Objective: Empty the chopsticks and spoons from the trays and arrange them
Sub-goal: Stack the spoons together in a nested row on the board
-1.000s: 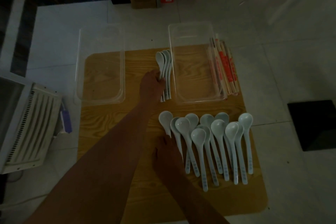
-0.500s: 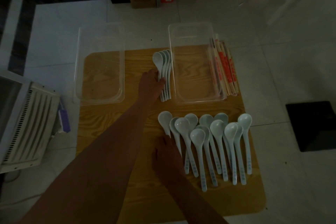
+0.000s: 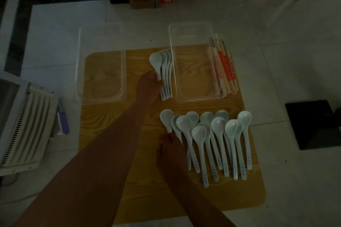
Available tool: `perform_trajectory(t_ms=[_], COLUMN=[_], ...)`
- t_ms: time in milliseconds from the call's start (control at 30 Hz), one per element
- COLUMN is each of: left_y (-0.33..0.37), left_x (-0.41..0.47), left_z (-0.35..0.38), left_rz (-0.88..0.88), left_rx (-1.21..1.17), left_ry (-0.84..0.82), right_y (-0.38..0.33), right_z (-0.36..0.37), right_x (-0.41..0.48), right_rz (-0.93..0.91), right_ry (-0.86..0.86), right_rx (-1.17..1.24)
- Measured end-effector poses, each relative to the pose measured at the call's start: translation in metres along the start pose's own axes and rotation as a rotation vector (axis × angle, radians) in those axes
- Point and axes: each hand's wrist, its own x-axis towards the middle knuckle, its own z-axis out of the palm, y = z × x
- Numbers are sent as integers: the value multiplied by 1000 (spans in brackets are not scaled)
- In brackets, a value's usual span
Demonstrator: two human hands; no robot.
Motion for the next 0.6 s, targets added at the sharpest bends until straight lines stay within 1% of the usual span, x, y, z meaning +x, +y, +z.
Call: perform_trajectory(t_ms=[100, 167, 233, 367, 433, 533, 600], left_y=[-3, -10, -19, -39, -48, -60, -65], left_x=[-15, -31, -52, -100, -122, -148, -160], left_z=[-7, -10, -12, -15, -16, -17, -19], left_rz=[-27, -77, -93, -113, -129, -122, -129], left_rx=[-5, -13, -35, -48, -51, -44, -65], left_ry=[-6, -27, -46, -59, -70, -121, -166], right_y=[5, 6, 6, 7, 4, -2, -7], right_z=[-2, -4, -7, -5, -6, -5, -3], right_x=[-5, -11, -14, -19, -20, -22, -19], right_rz=[50, 100, 181, 294, 319, 343, 386], right_ry=[38, 52, 4, -8, -56, -130, -124], right_rx=[-47, -80, -115, -156, -164, -106, -155])
